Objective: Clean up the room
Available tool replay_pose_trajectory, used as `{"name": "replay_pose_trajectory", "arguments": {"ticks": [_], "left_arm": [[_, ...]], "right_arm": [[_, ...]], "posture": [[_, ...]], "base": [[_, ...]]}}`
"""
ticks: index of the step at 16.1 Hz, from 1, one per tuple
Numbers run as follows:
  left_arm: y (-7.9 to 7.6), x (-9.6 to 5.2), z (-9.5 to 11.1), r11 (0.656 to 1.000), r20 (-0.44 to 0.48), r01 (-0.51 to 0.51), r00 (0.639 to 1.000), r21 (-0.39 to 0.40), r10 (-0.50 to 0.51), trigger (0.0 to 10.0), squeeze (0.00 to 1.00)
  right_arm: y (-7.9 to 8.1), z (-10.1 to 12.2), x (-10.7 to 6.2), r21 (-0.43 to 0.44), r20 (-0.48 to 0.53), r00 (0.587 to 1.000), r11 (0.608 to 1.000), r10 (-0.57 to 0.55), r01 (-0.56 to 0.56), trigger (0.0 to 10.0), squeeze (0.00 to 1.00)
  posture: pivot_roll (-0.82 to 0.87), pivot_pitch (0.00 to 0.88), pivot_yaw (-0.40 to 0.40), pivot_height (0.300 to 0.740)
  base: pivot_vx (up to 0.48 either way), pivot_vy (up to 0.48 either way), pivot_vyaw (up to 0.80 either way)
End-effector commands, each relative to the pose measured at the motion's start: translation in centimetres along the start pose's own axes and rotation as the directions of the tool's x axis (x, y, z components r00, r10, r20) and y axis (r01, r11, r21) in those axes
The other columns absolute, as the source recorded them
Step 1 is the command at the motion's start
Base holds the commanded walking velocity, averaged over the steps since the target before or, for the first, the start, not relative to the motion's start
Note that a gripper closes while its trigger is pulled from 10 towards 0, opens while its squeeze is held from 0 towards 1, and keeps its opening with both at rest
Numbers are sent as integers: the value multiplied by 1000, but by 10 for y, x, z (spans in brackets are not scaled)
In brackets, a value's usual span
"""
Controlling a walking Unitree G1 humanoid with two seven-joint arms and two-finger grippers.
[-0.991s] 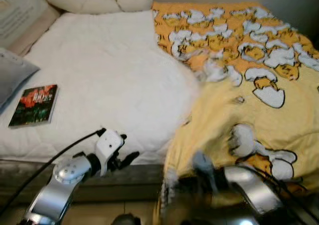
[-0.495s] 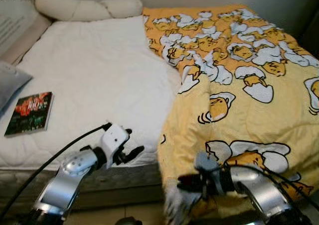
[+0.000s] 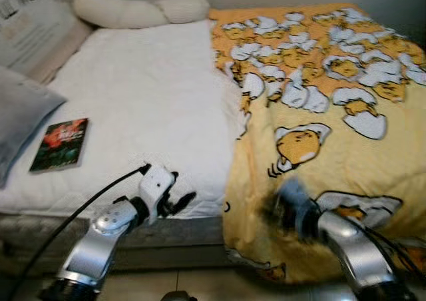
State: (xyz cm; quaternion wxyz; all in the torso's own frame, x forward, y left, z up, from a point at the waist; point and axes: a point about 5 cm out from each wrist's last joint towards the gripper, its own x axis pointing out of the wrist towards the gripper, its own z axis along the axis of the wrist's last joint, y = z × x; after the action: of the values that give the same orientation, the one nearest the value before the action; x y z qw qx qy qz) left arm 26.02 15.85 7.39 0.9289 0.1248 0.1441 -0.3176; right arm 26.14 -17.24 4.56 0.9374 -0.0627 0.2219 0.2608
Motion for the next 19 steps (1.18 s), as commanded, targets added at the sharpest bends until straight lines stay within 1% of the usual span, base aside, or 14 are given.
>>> {"name": "replay_pose_trajectory", "arguments": {"ticks": [1, 2, 3, 4, 5, 6, 8, 9, 10, 14, 16, 18, 19], "left_arm": [[9, -1, 4, 997, 19, -74, 997, -23, 74, 10000, 0], [7, -1, 5, 994, 29, -98, 995, -45, 100, 10000, 0], [7, -1, 5, 990, 34, -121, 992, -68, 124, 10000, 0], [8, -3, 4, 986, 30, -149, 988, -81, 152, 10000, 0], [9, -4, 3, 980, 25, -179, 983, -84, 182, 10000, 0], [10, -5, 2, 976, 25, -197, 979, -87, 200, 10000, 0], [11, -4, 5, 972, 33, -217, 975, -92, 221, 10000, 0], [12, -2, 6, 970, 36, -223, 973, -95, 227, 10000, 0], [12, -1, 8, 969, 40, -227, 972, -95, 231, 10000, 0], [12, 0, 10, 967, 47, -237, 969, -91, 242, 10000, 0], [15, -1, 10, 961, 47, -260, 963, -90, 265, 10000, 0], [21, -2, 9, 940, 45, -334, 940, -75, 337, 10000, 0], [22, -2, 9, 931, 50, -355, 932, -88, 360, 10000, 0]], "right_arm": [[-15, -1, -4, 74, 13, 980, 978, -197, 196, 10000, 90], [-20, -1, -6, 118, 28, 948, 943, -318, 312, 10000, 0], [-21, -2, -9, 152, 35, 909, 901, -415, 406, 10000, 0], [-18, -3, -11, 169, 39, 875, 866, -483, 471, 10000, 0], [-12, -4, -12, 184, 37, 848, 838, -528, 513, 10000, 0], [-8, -6, -12, 191, 33, 836, 824, -548, 533, 10000, 0], [0, -5, -11, 206, 38, 825, 812, -564, 546, 10000, 0], [4, -4, -8, 220, 43, 832, 817, -554, 533, 10000, 0], [6, -2, -5, 213, 38, 830, 816, -557, 538, 10000, 0], [5, 6, 1, 195, 57, 834, 825, -549, 530, 10000, 0], [5, 10, 3, 172, 76, 837, 834, -542, 524, 10000, 0], [4, 11, 4, 167, 78, 840, 837, -537, 520, 10000, 0], [4, 12, 5, 168, 88, 845, 844, -527, 509, 10000, 0]], "posture": [[-65, 0, 88, 740], [-63, 0, 87, 740], [-63, 0, 86, 740], [-63, 0, 86, 740], [-62, 0, 83, 740], [-61, 0, 82, 740], [-62, 0, 81, 740], [-62, 0, 81, 740], [-62, 0, 81, 740], [-48, 0, 63, 740], [-44, 0, 58, 740], [-32, 0, 49, 740], [-32, 0, 49, 740]], "base": [[0, 0, 0], [0, 0, 0], [0, 285, 0], [0, 431, 0], [0, 476, 0], [0, 480, 0], [0, 480, 0], [0, 480, 0], [0, 480, 0], [0, 478, 0], [0, 474, 0], [0, 0, 0], [0, 0, 0]]}}
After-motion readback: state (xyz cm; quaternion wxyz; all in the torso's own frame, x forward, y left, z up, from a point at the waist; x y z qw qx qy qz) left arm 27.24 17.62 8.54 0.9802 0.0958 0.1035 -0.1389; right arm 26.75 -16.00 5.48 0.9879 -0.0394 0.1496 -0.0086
